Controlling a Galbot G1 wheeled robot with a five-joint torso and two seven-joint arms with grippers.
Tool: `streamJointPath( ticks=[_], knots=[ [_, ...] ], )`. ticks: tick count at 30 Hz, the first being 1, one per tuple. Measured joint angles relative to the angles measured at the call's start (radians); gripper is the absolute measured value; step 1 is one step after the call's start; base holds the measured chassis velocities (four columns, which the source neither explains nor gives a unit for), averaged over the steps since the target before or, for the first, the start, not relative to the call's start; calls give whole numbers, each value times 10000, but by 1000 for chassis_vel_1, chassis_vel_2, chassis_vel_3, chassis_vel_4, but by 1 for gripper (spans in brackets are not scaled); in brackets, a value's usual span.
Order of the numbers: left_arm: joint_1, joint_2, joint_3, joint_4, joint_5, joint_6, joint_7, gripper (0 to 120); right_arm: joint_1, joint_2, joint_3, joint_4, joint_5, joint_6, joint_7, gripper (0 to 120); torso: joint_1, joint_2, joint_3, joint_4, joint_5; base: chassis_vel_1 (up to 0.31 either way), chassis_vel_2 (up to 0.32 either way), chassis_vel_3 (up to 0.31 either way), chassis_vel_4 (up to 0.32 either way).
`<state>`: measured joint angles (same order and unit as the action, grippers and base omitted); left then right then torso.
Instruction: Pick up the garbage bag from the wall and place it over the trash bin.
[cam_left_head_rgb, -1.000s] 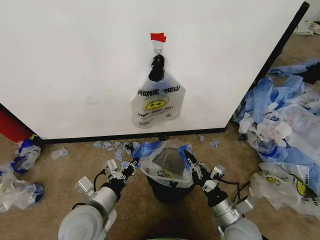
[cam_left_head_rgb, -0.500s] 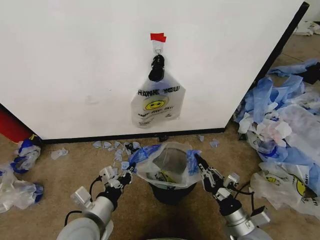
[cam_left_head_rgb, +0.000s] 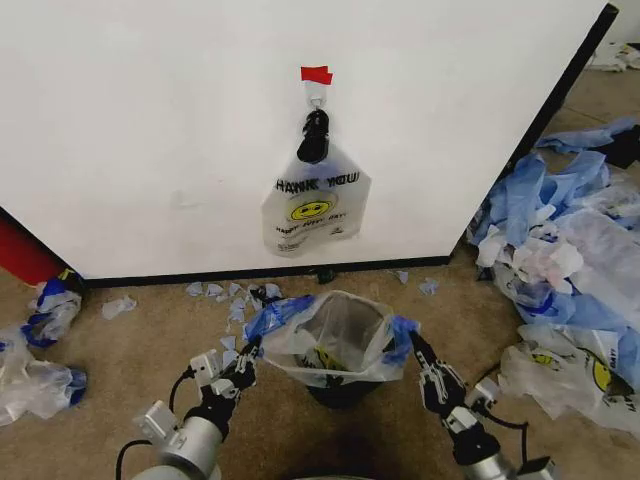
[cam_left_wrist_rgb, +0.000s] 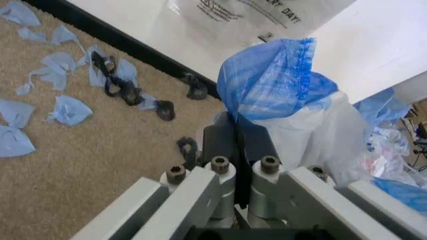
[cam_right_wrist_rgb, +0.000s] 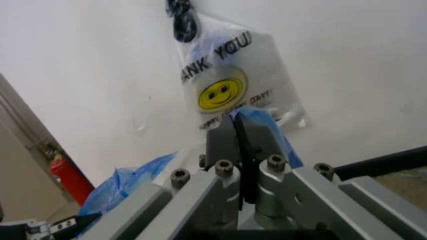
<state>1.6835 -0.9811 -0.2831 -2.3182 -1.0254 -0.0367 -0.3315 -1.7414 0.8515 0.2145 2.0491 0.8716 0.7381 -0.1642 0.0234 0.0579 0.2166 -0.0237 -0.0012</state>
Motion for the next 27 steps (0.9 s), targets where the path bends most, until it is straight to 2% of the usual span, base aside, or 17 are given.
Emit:
streamJointPath(
  ticks=[6,10,27],
  knots=[
    [9,-145,151,23,118,-2,0,0,-215,97,65,-176,-148,335,36,0,0,0,1,0,1,0,0,0,0],
    [-160,-278,170,204,145,-13,-4,0,203,114,-44,-472,-195,345,159,0,0,0,1,4,3,0,0,0,0],
    [-196,-285,165,244,124,-18,-23,0,337,112,-100,-528,-198,312,186,0,0,0,1,0,0,0,0,0,0]
  ],
)
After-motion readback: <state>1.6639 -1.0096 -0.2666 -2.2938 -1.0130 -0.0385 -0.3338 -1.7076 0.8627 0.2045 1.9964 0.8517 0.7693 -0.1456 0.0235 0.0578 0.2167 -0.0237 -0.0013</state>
